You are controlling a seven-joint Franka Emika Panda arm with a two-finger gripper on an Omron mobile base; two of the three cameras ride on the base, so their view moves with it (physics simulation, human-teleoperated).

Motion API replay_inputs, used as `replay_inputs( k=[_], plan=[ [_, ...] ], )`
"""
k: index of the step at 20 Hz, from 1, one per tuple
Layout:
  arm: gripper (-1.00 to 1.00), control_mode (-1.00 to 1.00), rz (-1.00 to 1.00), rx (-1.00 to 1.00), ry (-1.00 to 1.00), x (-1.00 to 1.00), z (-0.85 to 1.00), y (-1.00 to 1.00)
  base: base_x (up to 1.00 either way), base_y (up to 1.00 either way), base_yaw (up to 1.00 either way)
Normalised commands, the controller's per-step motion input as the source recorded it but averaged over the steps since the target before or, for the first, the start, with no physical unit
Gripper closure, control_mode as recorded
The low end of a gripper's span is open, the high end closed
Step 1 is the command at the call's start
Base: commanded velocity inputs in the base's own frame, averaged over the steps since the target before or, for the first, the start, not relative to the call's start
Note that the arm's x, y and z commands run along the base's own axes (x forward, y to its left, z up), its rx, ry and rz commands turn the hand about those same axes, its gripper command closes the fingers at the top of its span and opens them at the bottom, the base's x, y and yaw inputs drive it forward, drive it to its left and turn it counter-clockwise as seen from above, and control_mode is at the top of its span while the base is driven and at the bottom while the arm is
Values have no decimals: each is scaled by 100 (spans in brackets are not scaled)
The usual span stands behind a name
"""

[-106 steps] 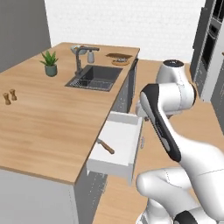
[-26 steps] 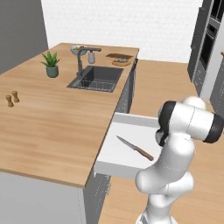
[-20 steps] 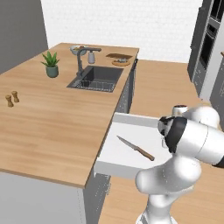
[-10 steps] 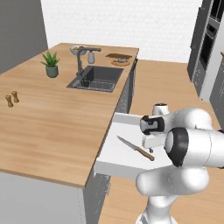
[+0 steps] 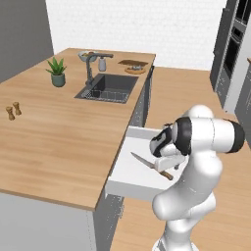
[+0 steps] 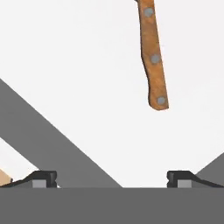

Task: Pick up the knife from the drawer and place it on the cutting board. Then place the meat from the plate to the cutting board.

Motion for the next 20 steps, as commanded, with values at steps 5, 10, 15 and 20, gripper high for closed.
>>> replay_inputs(
  k=[5, 10, 15, 20],
  plan=[
    [-100, -100, 12, 3, -6, 42, -55, -11, 0, 0, 0],
    [-100, -100, 5, 7, -4, 42, -50, -14, 0, 0, 0],
    [-100, -100, 0, 5, 0, 53, -35, -13, 0, 0, 0],
    [-100, -100, 0, 0, -1, 34, -39, 0, 0, 0, 0]
  ],
)
